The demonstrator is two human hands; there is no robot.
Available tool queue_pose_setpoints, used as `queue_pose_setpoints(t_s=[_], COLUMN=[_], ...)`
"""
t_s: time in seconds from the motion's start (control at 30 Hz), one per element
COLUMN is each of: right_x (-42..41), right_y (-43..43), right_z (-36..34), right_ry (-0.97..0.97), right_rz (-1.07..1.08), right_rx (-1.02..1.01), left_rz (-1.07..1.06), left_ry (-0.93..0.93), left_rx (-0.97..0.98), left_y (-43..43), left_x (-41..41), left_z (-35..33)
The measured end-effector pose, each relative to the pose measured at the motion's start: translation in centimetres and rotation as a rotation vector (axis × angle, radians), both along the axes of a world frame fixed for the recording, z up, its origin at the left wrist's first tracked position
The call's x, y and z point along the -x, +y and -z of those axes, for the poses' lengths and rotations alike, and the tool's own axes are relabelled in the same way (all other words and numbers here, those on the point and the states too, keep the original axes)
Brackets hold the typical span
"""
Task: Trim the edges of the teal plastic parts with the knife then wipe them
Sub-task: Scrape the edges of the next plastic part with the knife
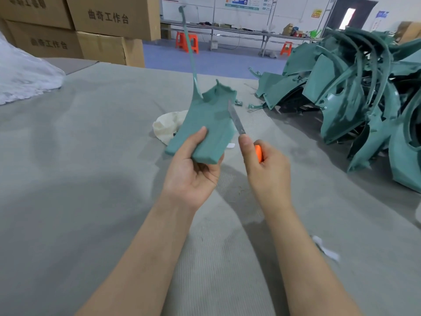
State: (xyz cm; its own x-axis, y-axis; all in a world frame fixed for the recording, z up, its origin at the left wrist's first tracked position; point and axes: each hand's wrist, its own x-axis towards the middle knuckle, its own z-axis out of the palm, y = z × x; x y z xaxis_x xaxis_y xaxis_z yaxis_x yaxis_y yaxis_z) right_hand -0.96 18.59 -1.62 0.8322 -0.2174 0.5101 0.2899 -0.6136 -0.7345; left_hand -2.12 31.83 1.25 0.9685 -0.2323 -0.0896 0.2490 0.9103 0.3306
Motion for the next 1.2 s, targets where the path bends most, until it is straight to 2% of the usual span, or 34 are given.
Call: queue_pose_setpoints(t_s=[0.2,0.47,0.6,0.83,1.2], right_x=[-0.2,0.8,0.8,0.6,0.1], right_y=[-1.4,-0.8,-0.8,-0.9,-0.9], right_z=[-0.3,-0.5,-0.4,-0.4,-0.2], right_ry=[-0.014,0.008,0.030,0.011,-0.048], right_rz=[0.028,-0.258,-0.318,-0.148,0.087], right_rx=[-0.063,0.007,0.025,0.040,0.034], left_rz=[-0.042,0.027,0.051,0.150,0.194], left_ry=[0.035,-0.017,-0.034,-0.046,-0.030], left_rx=[-0.045,-0.095,-0.085,-0.101,-0.173], left_y=[0.4,0.9,0.9,0.9,0.9], left_x=[-0.2,-0.3,-0.3,-0.2,-0.3], left_z=[-0.1,0.0,0.1,0.2,0.3])
